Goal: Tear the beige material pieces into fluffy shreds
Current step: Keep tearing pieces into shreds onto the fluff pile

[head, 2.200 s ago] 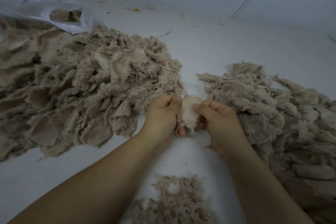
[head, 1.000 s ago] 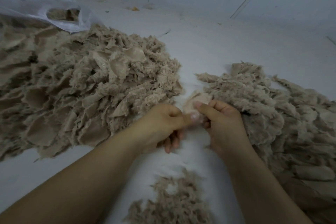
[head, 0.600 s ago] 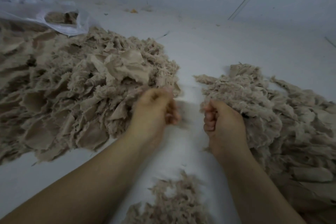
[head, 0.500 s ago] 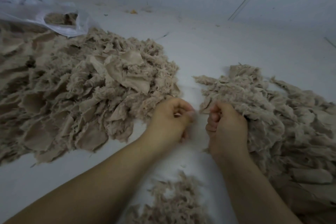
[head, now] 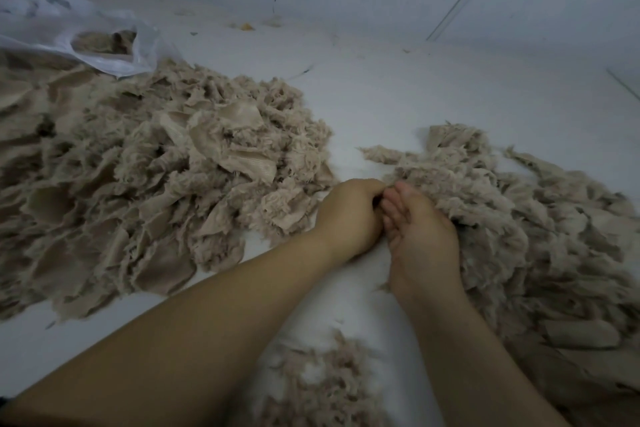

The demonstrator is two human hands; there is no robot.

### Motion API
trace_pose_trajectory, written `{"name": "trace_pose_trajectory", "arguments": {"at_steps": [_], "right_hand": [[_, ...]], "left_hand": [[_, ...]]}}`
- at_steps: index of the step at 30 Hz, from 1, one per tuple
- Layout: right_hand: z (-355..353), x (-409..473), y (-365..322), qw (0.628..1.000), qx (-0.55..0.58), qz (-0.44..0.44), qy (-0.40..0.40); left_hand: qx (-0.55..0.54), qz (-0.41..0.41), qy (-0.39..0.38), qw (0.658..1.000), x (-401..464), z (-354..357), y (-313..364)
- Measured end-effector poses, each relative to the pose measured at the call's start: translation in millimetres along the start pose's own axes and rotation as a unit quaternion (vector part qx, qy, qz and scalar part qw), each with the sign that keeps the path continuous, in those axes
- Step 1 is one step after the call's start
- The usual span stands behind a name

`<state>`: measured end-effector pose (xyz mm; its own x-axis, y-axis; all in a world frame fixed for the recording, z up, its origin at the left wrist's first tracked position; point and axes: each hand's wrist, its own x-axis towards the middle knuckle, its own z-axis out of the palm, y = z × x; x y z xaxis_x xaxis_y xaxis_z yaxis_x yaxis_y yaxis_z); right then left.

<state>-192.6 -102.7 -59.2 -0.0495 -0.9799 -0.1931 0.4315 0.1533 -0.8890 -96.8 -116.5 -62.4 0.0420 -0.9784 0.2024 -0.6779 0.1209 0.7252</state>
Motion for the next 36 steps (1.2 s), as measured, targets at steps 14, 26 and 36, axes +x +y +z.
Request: {"name": "trace_pose_trajectory", "arguments": {"at_steps": [14, 26, 36], "right_hand": [[-5.9, 4.5, 1.9, 0.998, -0.056, 0.000, 0.014], [-2.9, 3.4, 5.0, 0.995, -0.100, -0.027, 0.011], [-1.1, -2.4, 2.6, 0.990, -0.130, -0.007, -0.053]], "left_hand": [[-0.210, 0.005, -0.058, 0.976, -42.2, -24.6, -13.1], [-0.349, -0.077, 0.034, 0.933, -56.3, -24.7, -15.4], [-0.441, -0.066, 0.002, 0.895, -58.6, -30.6, -11.4]]}}
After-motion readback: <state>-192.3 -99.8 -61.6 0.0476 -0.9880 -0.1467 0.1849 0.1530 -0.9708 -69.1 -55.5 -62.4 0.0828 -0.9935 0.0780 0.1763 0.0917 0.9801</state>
